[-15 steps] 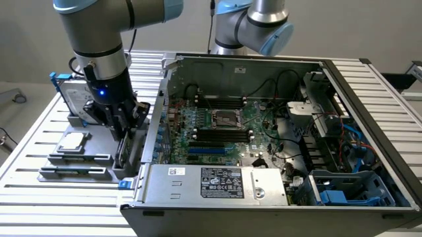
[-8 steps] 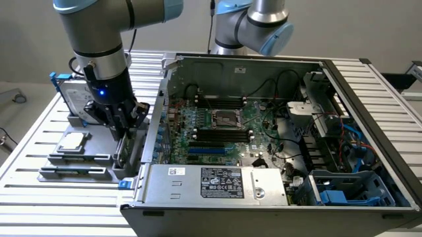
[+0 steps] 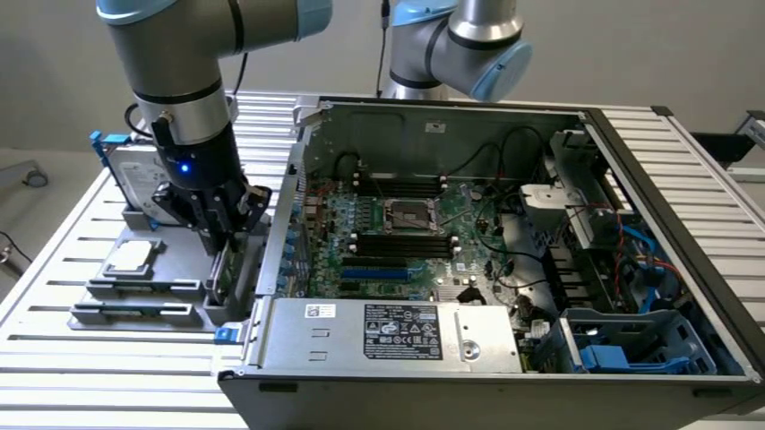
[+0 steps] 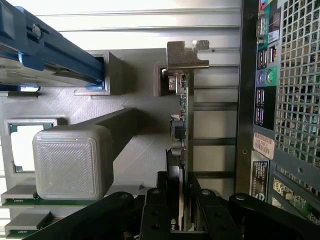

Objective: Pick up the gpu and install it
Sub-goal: 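Pick up the gpu and move the gpu toward the slot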

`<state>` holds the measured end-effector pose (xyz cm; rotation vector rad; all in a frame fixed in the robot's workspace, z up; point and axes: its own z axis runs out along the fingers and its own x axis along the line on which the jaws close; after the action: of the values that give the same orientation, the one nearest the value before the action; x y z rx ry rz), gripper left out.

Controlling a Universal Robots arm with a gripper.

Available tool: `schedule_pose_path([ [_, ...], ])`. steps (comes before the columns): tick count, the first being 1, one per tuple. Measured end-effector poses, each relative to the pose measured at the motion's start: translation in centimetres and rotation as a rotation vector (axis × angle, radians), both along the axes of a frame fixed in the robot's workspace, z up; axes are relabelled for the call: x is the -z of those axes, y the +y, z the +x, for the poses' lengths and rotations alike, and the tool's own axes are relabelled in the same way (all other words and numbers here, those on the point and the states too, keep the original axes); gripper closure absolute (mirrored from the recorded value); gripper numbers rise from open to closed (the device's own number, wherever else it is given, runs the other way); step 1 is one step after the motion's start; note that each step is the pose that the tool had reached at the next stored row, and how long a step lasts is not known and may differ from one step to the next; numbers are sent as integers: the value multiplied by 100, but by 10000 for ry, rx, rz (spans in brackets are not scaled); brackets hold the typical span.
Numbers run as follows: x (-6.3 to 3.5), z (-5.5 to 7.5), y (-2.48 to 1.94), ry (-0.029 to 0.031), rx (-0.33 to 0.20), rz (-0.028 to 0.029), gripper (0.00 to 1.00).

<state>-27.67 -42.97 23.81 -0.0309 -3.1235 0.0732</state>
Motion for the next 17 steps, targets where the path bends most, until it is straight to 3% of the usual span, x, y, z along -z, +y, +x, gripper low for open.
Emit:
schedule_pose_path([
  [10, -11, -2, 0, -55, 0, 0, 74],
  [17, -124, -1, 0, -239, -1, 10, 74],
])
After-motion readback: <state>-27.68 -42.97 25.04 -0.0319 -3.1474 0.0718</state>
